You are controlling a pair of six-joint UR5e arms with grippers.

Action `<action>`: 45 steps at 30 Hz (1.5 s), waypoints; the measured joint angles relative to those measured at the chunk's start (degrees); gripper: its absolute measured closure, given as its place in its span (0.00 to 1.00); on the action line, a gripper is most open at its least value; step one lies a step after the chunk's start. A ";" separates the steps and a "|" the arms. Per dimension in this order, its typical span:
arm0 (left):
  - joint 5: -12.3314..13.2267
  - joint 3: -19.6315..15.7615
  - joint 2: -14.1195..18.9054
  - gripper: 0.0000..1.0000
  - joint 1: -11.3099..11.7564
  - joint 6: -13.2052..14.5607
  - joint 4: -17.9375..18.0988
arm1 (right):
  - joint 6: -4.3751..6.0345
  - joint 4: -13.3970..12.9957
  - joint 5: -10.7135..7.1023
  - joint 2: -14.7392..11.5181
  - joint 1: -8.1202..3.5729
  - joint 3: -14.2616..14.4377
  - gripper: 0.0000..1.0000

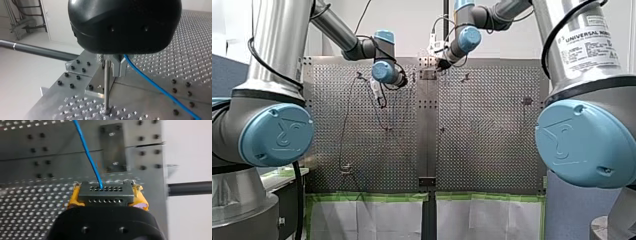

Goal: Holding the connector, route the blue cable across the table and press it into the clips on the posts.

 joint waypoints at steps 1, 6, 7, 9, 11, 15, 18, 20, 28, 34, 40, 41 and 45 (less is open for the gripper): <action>0.00 0.19 -0.04 1.00 0.19 -0.01 -0.03 | -0.03 -0.03 -0.10 0.31 -0.07 0.03 1.00; 0.69 1.37 -0.11 1.00 1.10 -0.03 -0.23 | 0.02 -0.25 -1.01 1.35 -0.61 0.05 1.00; 0.93 1.55 -0.10 1.00 1.22 -0.04 -0.24 | 0.03 -0.30 -1.22 1.46 -0.72 0.05 1.00; 1.51 1.88 -0.15 1.00 1.45 -0.04 -0.31 | 0.07 -0.41 -1.74 1.64 -0.96 0.06 1.00; 2.07 2.10 -0.18 1.00 1.62 -0.04 -0.41 | 0.12 -0.50 -2.19 1.81 -1.18 0.06 1.00; 2.56 2.24 -0.25 1.00 2.11 -0.04 -0.45 | 0.20 -0.78 -3.30 2.47 -1.70 0.07 1.00; 2.85 2.41 -0.50 1.00 2.71 -0.04 -0.44 | 0.25 -1.13 -3.92 2.87 -2.06 0.06 1.00; 3.13 2.86 -1.00 1.00 3.04 0.07 -0.77 | 0.37 -1.51 -4.38 3.01 -2.29 0.01 1.00; 3.41 5.90 -4.18 1.00 3.64 -0.11 -1.04 | 0.83 -2.15 -5.87 3.63 -3.38 -0.87 1.00; 3.93 7.41 -5.89 1.00 4.15 -0.40 -1.04 | 0.85 -2.52 -6.11 4.15 -4.17 -1.17 1.00; 4.60 9.13 -7.14 1.00 5.00 -0.21 -1.75 | 0.75 -2.80 -6.15 4.63 -4.74 -1.59 1.00; 4.63 9.26 -7.18 1.00 5.10 -0.21 -1.84 | 0.69 -2.81 -6.18 4.66 -4.85 -1.63 1.00; 4.65 9.44 -7.25 1.00 5.35 -0.20 -2.05 | 0.54 -2.86 -6.18 4.66 -5.24 -1.67 1.00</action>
